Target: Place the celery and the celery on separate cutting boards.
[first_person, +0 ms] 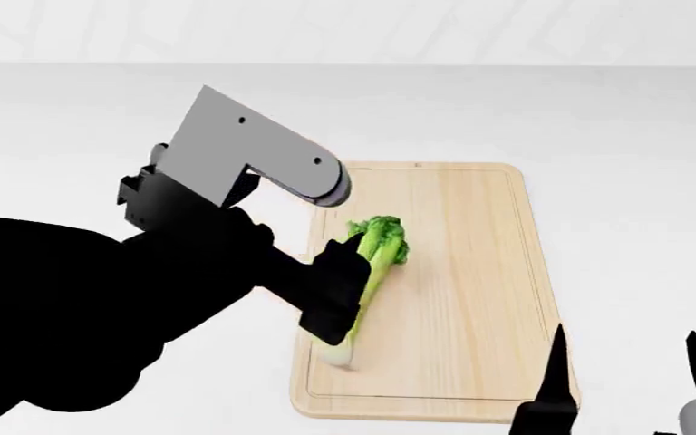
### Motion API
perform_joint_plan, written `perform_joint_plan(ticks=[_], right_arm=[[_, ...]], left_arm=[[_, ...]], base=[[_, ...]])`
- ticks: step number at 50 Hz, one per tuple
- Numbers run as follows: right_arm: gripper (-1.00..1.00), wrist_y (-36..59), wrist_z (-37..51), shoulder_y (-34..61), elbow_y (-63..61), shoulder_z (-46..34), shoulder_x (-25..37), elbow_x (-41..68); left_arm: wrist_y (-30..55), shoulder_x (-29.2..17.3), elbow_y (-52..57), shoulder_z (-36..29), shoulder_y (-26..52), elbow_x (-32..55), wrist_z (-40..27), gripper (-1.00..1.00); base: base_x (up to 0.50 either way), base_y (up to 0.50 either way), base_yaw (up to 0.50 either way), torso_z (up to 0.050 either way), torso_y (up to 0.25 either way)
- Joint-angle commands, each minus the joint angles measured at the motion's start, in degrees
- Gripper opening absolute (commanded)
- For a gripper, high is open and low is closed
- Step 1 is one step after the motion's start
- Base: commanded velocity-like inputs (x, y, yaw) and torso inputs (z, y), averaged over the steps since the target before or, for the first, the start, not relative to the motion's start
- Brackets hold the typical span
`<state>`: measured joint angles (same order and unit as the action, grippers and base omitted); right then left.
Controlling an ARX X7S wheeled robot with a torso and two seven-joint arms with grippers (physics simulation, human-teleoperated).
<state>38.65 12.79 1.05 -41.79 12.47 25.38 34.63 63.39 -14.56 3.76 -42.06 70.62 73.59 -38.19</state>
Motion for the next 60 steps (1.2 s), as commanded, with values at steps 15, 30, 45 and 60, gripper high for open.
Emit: perform_joint_plan(ticks=[15,30,45,60], right_arm=[[1.00,4.32,2.28,2.13,-2.11,-0.78,0.32,2.82],[1.00,1.01,4.07,-3.67,-6.75,0.83,-1.34,1.90],[1.00,27.03,23.66,15.15,-12.46,8.41,3.87,28.51],[1.00,21.18,56.68,46.75,-5.20,2.69,23.19,76.45]], left_arm=[[-9.73,-27.50,34.36,24.19,-29.21,14.37,-17.77,1.00],[-28.07,-38.21,48.44,46.84,-67.07,3.68,-6.14,1.00],[-19.79,-41.12,48.96,38.94,-50.31,11.97,-16.72,1.00],[-14.18,-45.39,43.98,25.67,-8.62,46.17,-38.59,1.00]], base=[[0.00,0.00,0.00,0.000,0.000],[0.00,0.00,0.00,0.000,0.000],[0.00,0.00,0.00,0.000,0.000],[0.00,0.00,0.00,0.001,0.000]])
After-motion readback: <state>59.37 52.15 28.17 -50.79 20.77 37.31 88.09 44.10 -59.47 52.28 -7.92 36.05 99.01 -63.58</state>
